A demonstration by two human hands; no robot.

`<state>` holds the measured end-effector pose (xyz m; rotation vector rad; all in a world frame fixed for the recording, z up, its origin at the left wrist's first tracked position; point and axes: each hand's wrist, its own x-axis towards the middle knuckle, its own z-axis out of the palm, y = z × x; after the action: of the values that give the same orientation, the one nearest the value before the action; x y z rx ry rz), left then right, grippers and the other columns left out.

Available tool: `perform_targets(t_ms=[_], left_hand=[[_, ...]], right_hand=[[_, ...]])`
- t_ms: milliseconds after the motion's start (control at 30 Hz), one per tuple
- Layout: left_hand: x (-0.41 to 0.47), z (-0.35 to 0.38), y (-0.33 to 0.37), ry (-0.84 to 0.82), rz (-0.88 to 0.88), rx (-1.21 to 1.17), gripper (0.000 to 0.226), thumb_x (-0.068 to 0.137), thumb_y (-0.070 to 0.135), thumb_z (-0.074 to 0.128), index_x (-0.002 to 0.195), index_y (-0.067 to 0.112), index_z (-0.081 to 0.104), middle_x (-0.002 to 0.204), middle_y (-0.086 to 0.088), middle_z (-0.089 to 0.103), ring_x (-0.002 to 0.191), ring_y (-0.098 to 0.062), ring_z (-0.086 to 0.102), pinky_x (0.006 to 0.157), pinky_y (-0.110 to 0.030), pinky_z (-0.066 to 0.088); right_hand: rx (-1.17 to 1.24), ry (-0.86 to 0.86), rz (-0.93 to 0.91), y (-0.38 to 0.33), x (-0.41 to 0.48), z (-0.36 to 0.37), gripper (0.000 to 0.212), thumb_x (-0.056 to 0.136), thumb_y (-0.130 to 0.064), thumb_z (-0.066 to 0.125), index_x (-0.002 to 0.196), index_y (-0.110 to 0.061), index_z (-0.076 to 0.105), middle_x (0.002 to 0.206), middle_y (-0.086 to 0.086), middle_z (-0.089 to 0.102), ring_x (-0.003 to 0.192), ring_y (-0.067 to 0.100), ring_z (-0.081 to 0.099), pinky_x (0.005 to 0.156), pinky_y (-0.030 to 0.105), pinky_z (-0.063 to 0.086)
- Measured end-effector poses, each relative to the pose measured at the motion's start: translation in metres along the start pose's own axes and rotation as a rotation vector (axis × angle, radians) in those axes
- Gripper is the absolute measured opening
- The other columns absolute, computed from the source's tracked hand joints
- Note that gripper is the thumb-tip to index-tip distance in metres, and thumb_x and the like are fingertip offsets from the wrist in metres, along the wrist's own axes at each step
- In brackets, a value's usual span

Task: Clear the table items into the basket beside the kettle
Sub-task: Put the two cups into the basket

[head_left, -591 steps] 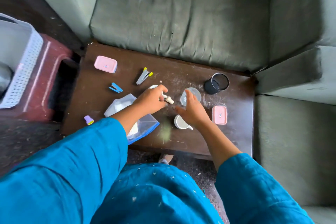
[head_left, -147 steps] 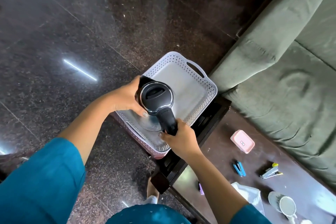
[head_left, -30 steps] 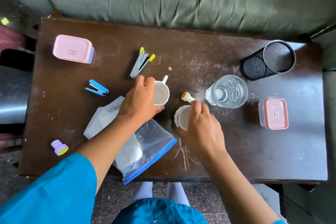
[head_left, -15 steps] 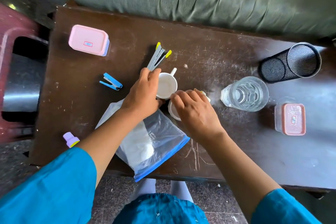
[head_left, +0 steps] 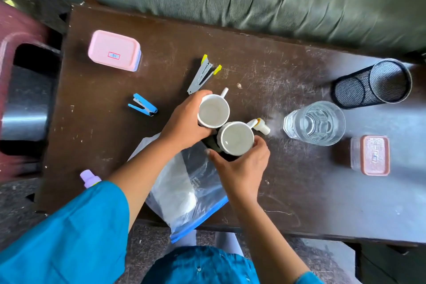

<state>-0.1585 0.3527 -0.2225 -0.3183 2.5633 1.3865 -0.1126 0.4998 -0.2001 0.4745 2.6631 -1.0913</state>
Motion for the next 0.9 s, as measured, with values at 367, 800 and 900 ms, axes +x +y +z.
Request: perform_targets(t_ms=[367,800,900], left_hand=[[-0.01,-0.028,0.014,0.107,0.074,-0.035,0.067,0.056,0.011,0.082,0.117,0.019,0.055,0.116,0.005,0.062,0.101,-0.007,0.054,0.079,-0.009,0.037],[-0.035,-0.158,0.064,0.294,0.107,0.029,0.071,0.046,0.028,0.089,0.109,0.027,0.058,0.101,0.021,0.056,0.089,0.011,0.048,0.072,0.004,0.031],[-0.042,-0.196,0.063,0.365,0.107,0.051,0.071,0.045,0.031,0.09,0.108,0.028,0.057,0.101,0.021,0.058,0.09,0.008,0.053,0.074,0.001,0.035]], right_hand=[[-0.003,0.088,-0.139,-0.02,0.011,-0.012,0.068,0.06,-0.045,0.082,0.114,-0.021,0.048,0.112,0.0,0.054,0.106,0.014,0.046,0.07,0.014,0.028],[-0.014,0.0,-0.475,-0.151,-0.012,-0.057,0.069,0.055,-0.042,0.085,0.112,-0.022,0.053,0.105,-0.003,0.057,0.098,0.014,0.051,0.068,0.021,0.036],[-0.01,-0.015,-0.568,-0.187,-0.018,-0.051,0.068,0.053,-0.041,0.084,0.11,-0.02,0.054,0.103,-0.001,0.059,0.096,0.016,0.051,0.069,0.022,0.037]])
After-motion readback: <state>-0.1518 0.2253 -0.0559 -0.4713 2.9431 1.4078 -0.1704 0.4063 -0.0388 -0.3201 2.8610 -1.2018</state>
